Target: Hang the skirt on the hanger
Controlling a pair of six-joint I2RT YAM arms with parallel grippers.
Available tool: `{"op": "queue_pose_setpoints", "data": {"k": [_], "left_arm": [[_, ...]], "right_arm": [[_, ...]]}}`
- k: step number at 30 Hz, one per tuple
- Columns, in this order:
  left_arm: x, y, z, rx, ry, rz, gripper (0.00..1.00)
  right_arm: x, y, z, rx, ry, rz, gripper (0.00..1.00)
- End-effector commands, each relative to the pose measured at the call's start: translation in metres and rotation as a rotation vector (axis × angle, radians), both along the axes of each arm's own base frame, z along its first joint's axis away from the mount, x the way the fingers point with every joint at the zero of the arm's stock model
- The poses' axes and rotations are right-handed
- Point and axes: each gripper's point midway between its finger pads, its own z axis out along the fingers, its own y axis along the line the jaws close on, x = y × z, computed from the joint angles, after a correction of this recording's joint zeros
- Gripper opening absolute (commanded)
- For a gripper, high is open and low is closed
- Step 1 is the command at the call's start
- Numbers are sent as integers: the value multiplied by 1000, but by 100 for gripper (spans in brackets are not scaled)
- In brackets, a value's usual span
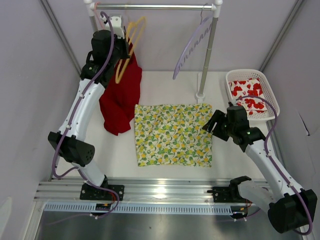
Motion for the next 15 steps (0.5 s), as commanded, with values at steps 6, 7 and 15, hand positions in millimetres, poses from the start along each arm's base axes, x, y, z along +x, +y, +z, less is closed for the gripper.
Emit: {"op": "queue_pose_setpoints", "data": {"k": [6, 7, 15], "left_arm": [[-3, 2, 47, 2, -109, -22, 0], [-4, 0, 50, 8, -118, -35, 0], [-16, -1, 80, -2, -184, -61, 0]], "right_arm": [[6, 1, 14, 3, -63, 21, 67], [6, 1, 13, 3, -60, 23, 67], [8, 2, 14, 5, -61, 28, 67]]}}
